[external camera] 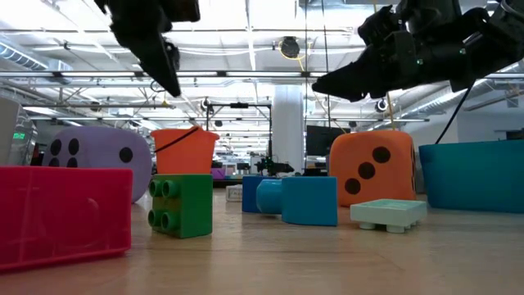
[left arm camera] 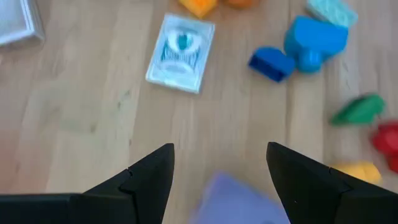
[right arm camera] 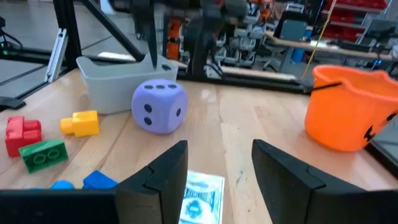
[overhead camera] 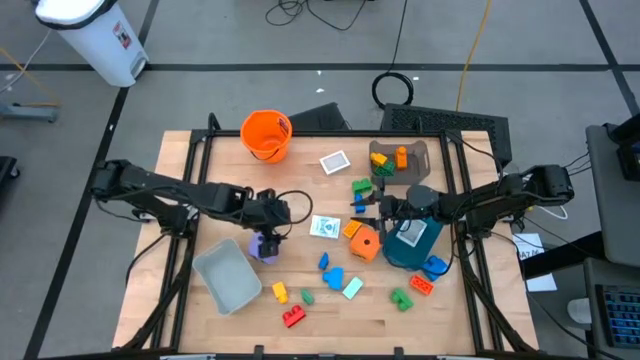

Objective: Pick & Place Toys
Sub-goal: Put the purple dice into the gray bin

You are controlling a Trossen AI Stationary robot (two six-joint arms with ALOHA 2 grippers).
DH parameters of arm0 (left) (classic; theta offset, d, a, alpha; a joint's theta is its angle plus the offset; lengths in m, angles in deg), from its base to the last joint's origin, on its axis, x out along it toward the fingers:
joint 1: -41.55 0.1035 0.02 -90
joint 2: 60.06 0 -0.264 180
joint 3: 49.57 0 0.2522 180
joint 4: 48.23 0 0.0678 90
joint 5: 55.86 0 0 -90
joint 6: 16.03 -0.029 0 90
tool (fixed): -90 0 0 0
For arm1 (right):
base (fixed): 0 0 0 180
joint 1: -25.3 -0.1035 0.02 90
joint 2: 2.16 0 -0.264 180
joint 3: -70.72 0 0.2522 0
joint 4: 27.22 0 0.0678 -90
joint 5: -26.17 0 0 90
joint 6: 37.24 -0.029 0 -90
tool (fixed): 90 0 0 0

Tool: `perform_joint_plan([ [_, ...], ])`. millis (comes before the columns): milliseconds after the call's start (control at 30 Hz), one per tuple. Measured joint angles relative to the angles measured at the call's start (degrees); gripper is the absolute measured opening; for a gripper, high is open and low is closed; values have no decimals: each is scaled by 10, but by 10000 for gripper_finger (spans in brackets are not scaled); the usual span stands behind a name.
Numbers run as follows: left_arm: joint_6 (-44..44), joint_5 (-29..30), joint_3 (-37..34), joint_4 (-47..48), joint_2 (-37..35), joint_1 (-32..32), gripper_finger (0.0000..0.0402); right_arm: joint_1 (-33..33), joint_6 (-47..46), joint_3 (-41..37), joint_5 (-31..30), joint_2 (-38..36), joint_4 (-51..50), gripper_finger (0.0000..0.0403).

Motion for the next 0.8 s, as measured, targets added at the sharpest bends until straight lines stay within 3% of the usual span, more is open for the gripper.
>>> perform_joint_plan([
  [300,108,-37,66,155,0,-30,264,0,-27,0,0,0,-9,171],
  [667,304,-56,66,143,0,-47,264,0,-27,0,0,0,-9,171],
  [800,336,-60,66,143,0,-47,264,0,-27,0,0,0,-9,171],
])
